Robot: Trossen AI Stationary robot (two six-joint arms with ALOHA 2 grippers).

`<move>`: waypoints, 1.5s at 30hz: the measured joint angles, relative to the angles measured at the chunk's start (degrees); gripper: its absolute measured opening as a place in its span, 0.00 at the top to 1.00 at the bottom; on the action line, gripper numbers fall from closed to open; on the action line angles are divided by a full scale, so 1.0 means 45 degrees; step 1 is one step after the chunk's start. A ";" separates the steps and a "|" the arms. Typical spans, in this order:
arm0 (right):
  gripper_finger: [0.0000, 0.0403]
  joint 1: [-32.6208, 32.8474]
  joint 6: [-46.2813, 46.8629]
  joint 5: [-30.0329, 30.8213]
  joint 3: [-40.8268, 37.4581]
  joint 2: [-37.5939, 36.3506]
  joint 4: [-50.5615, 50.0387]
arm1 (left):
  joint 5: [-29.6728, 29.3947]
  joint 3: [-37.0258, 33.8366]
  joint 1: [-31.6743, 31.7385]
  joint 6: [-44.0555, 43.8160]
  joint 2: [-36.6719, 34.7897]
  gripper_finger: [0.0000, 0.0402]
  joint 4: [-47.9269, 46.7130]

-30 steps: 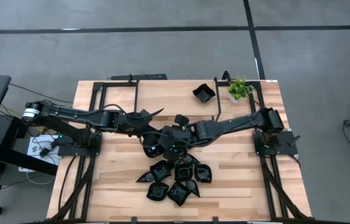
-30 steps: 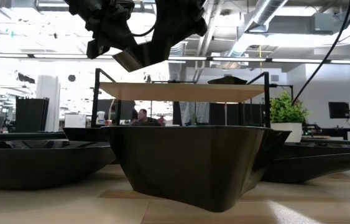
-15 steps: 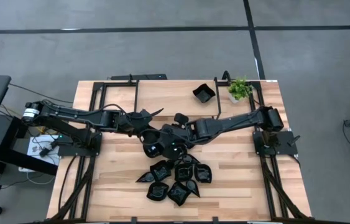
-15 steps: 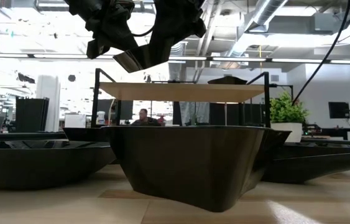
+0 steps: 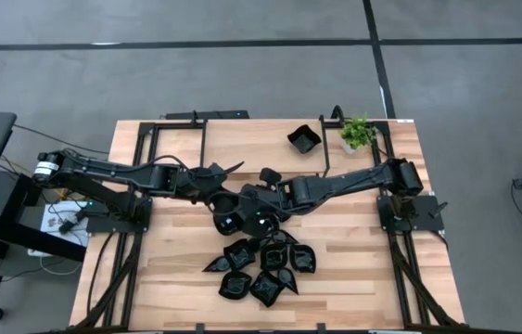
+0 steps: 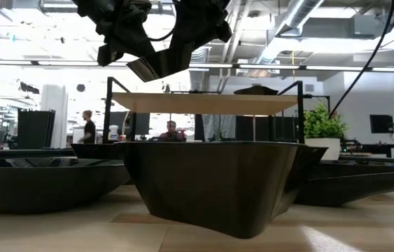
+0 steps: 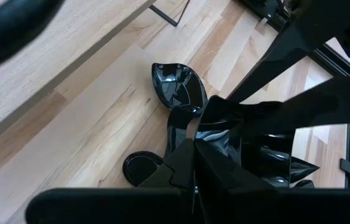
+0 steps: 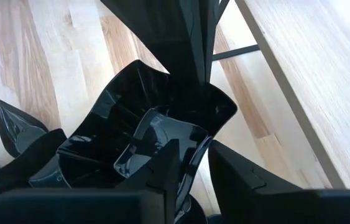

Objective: Pick & Place Mini shaped plates
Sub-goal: Stack the black distorted square plate on the black distorted square plate on the shelf

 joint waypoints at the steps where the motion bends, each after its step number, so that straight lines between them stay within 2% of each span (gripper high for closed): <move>1: 0.82 0.0000 0.0000 0.0005 -0.0001 0.0000 -0.0005 | 0.0008 0.0000 0.0000 0.0000 0.0000 0.97 0.0000; 23: 0.97 -0.0005 0.0003 0.0039 0.0000 0.0000 -0.0002 | 0.0017 0.0000 -0.0005 0.0000 0.0000 0.97 -0.0010; 33: 0.98 0.0000 0.0004 0.0034 0.0000 0.0000 0.0005 | 0.0097 0.0000 0.0000 0.0006 0.0000 0.97 -0.0010; 37: 0.98 0.0002 0.0000 -0.0049 0.0005 0.0000 0.0057 | 0.0335 0.0010 0.0000 0.0048 0.0000 0.92 0.0103; 45: 0.98 0.0010 0.0000 -0.0102 0.0005 0.0000 0.0039 | 0.0391 0.0010 0.0005 0.0044 0.0000 0.76 0.0068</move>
